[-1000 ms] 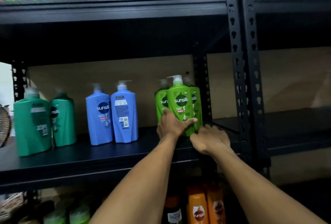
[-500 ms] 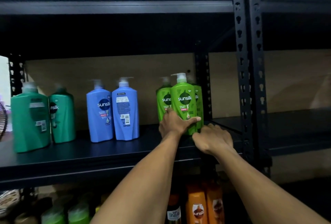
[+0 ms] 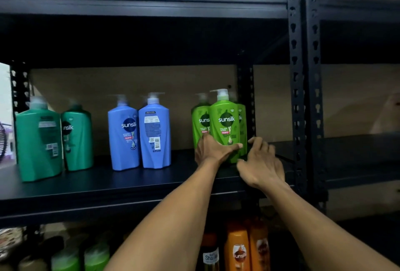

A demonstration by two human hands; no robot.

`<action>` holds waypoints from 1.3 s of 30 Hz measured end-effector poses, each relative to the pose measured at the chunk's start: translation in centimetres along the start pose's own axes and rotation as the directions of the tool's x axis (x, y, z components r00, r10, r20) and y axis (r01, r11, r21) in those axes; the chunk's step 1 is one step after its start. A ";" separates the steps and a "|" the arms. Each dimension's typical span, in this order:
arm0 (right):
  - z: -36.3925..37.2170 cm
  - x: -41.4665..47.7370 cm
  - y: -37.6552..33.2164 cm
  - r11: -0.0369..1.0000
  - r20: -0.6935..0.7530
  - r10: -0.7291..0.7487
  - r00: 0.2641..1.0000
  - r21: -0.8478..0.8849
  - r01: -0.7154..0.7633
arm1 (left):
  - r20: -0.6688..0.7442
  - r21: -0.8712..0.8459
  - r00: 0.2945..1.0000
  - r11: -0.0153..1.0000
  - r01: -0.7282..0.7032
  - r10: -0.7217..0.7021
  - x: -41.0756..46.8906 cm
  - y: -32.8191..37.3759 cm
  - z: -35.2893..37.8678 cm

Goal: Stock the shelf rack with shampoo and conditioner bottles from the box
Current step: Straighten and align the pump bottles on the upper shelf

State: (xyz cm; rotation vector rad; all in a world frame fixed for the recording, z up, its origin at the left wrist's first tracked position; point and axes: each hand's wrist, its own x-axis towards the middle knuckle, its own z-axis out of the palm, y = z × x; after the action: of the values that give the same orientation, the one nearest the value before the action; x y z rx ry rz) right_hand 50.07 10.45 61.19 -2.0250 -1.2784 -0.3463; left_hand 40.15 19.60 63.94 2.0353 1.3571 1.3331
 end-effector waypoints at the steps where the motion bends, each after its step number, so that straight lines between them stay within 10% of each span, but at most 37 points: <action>1: -0.1 -0.1 0.0 1.000 -0.008 -0.005 1.000 0.009 0.005 | 0.009 -0.007 1.000 1.000 -0.006 0.006 -0.2 -0.1 -0.4; 12: 1.7 -4.8 -4.9 0.981 -0.187 -0.189 0.964 0.013 0.195 | 0.015 0.014 0.984 0.984 -0.177 0.177 -3.6 -7.0 -11.7; 22: 4.9 -4.9 -16.1 0.989 0.207 -0.150 0.967 0.032 0.147 | -0.282 0.054 0.958 0.998 -0.027 0.041 1.5 -16.3 -21.1; 39: 4.7 -4.6 -16.6 0.968 0.336 -0.132 0.932 -0.159 0.195 | -0.123 0.127 0.985 0.982 0.140 -0.124 3.8 -17.8 -22.7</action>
State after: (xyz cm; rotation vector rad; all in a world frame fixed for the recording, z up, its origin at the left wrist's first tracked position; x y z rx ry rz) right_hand 32.85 14.94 62.22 -2.2063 -1.6800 -0.2247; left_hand 12.02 26.91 64.48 1.9391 1.6449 1.3506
